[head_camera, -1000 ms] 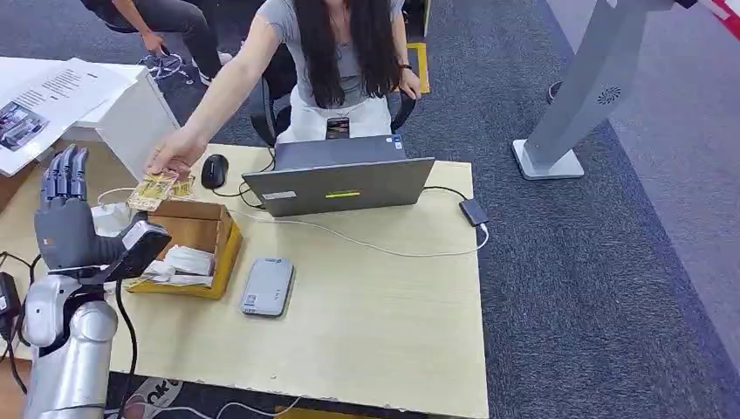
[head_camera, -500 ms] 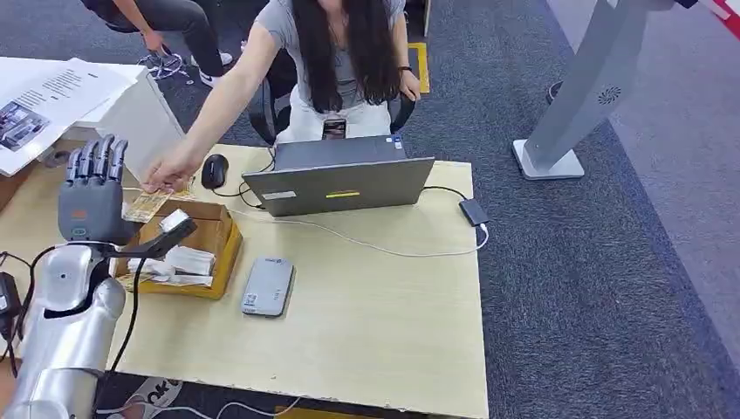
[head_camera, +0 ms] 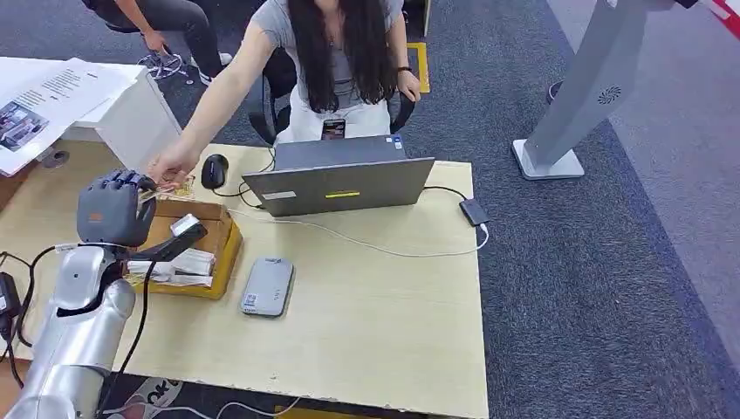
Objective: Pass the card to the sensor for recognition and then transmit it.
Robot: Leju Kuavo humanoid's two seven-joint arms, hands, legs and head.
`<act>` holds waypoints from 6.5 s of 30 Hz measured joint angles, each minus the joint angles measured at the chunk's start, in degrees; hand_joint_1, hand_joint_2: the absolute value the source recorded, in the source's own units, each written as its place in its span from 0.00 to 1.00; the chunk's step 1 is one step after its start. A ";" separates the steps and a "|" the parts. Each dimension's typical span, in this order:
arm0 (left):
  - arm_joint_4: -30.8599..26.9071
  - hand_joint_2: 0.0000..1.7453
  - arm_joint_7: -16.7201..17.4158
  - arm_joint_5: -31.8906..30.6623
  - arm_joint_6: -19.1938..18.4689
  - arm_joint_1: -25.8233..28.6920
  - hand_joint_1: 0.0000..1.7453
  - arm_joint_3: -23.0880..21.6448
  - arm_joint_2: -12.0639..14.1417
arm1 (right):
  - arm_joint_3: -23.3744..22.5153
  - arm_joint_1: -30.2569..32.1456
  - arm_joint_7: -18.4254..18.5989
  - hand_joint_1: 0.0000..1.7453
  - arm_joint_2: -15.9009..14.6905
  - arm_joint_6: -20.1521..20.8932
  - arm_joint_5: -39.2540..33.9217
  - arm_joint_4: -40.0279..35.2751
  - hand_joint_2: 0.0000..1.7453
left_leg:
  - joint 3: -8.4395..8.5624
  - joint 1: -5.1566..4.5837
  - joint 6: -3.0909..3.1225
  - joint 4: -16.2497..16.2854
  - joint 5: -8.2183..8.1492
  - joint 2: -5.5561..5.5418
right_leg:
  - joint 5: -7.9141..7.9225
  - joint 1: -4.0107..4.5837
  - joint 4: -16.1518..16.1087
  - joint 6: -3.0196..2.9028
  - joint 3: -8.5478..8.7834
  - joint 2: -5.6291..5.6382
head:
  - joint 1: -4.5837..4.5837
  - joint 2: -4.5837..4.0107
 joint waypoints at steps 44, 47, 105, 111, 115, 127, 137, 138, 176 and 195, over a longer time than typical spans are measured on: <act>-20.35 1.00 1.33 -3.91 -3.45 17.16 1.00 -18.93 -7.67 | -1.86 -0.01 -1.42 0.00 -0.09 -1.14 1.27 0.57 1.00 | -0.03 0.00 -0.01 0.00 -0.02 -0.02 | -0.02 0.00 0.02 0.03 -0.02 -0.02 | 0.00 0.00; -20.41 1.00 1.36 -3.91 -3.45 17.18 1.00 -19.19 -7.72 | -1.86 -0.02 -1.42 0.00 -0.09 -1.14 1.27 0.55 1.00 | -0.04 -0.01 -0.01 0.00 -0.02 -0.02 | -0.02 0.00 0.02 0.03 -0.02 -0.02 | 0.00 0.00; -27.04 1.00 4.26 -2.84 -1.75 7.01 1.00 -18.25 -5.66 | -5.20 -0.26 -2.34 0.00 -0.09 -0.09 6.58 0.57 1.00 | -0.06 0.01 -0.06 0.00 0.04 -0.11 | 0.01 0.01 0.05 0.00 -0.03 -0.09 | 0.02 0.00; -28.37 1.00 3.85 -3.02 -1.68 4.74 1.00 -17.03 -5.11 | -5.20 -0.26 -2.60 0.00 -0.09 0.02 7.04 0.57 1.00 | -0.03 0.01 -0.07 0.00 0.05 -0.10 | 0.01 0.01 0.09 0.00 -0.03 -0.08 | 0.00 0.00; -26.79 1.00 4.04 -3.26 -2.69 1.82 1.00 -16.33 -4.39 | -5.20 -0.30 -2.67 0.00 -0.09 0.20 8.02 0.57 1.00 | -0.04 0.01 -0.08 0.00 0.06 -0.12 | 0.01 0.02 0.09 0.00 -0.04 -0.08 | 0.02 0.00; -0.89 1.00 5.68 -7.85 0.17 -14.46 1.00 -12.35 -1.73 | -5.16 -0.69 -2.95 0.00 -0.11 1.09 11.21 0.55 1.00 | -0.04 0.03 -0.24 0.00 0.21 -0.09 | 0.15 0.03 0.19 -0.19 -0.09 -0.05 | 0.00 0.00; 9.00 1.00 5.23 -8.28 2.27 -18.34 1.00 -11.24 -1.36 | -5.16 -0.92 -2.71 0.00 -0.13 1.07 11.54 0.57 1.00 | -0.05 0.03 -0.24 0.00 0.20 -0.05 | 0.15 0.03 0.20 -0.19 -0.13 -0.01 | 0.00 0.00; 9.33 1.00 5.00 -8.22 2.43 -18.33 0.98 -11.19 -1.36 | -5.16 -0.91 -2.67 0.00 -0.13 1.07 11.56 0.57 1.00 | -0.06 0.03 -0.24 0.00 0.20 -0.05 | 0.15 0.03 0.20 -0.19 -0.14 -0.01 | 0.00 0.00; -37.86 1.00 -2.08 -7.80 13.49 35.20 0.00 -11.41 -2.86 | -11.32 -0.40 -2.25 0.00 0.31 -1.31 8.57 0.83 1.00 | -0.16 0.02 -0.23 -0.01 -0.18 0.05 | -0.20 0.02 0.18 -0.16 -0.31 0.13 | 0.00 0.00; -38.34 1.00 4.50 -4.17 -6.97 41.16 0.00 -5.27 -1.46 | -14.43 -0.39 -2.34 0.00 1.05 -2.14 8.46 0.83 1.00 | -0.10 0.05 -0.30 -0.03 -0.11 -0.05 | -0.21 0.06 0.24 -0.25 -0.23 -0.02 | 0.00 0.00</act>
